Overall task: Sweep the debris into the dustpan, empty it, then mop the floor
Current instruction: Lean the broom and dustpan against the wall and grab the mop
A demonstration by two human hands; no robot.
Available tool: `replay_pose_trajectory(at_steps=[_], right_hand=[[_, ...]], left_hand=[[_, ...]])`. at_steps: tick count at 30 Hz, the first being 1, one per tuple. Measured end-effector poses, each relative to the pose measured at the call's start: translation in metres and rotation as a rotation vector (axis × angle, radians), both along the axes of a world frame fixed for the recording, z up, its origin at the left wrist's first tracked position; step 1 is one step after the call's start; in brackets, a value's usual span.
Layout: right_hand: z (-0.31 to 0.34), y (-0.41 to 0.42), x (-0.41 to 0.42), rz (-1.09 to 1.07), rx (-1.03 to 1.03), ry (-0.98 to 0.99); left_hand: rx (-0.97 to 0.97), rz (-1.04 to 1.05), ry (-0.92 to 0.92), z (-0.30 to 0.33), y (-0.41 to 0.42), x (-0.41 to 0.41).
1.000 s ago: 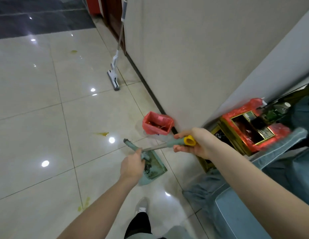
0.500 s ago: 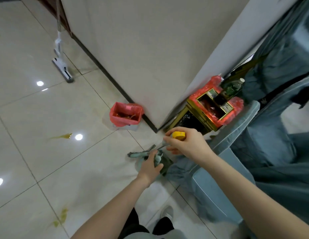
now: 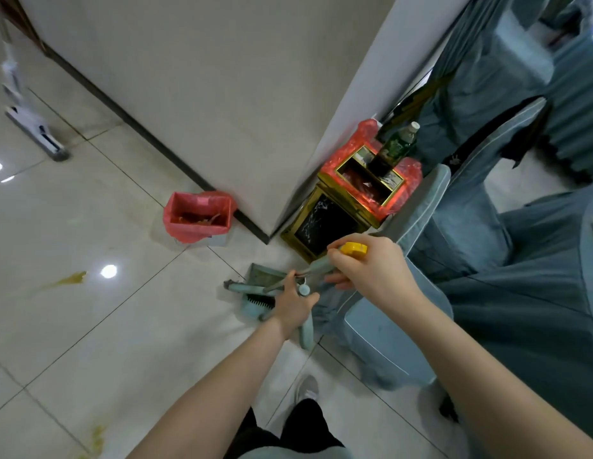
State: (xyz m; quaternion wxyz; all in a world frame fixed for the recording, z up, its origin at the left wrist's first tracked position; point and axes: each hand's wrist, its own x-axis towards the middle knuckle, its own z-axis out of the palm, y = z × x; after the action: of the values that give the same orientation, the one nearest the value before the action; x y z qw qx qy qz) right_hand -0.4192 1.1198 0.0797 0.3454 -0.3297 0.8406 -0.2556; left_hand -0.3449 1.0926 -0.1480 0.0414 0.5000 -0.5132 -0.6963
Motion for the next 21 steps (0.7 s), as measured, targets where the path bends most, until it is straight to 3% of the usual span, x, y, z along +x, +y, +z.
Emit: replay_pose_trajectory(at_steps=[3, 5, 10, 21], right_hand=[[0.004, -0.001, -0.004, -0.01, 0.017, -0.045], [0.006, -0.004, -0.007, 0.0, 0.019, -0.054], [0.006, -0.015, -0.016, -0.016, 0.028, -0.023], [0.005, -0.029, -0.055, -0.121, -0.01, -0.029]], left_hand=[[-0.288, -0.147, -0.179, -0.005, -0.005, -0.004], [-0.403, -0.176, -0.143, -0.006, -0.009, -0.006], [-0.421, -0.119, -0.008, -0.002, -0.014, -0.014], [-0.5, -0.06, -0.139, 0.01, -0.021, -0.052]])
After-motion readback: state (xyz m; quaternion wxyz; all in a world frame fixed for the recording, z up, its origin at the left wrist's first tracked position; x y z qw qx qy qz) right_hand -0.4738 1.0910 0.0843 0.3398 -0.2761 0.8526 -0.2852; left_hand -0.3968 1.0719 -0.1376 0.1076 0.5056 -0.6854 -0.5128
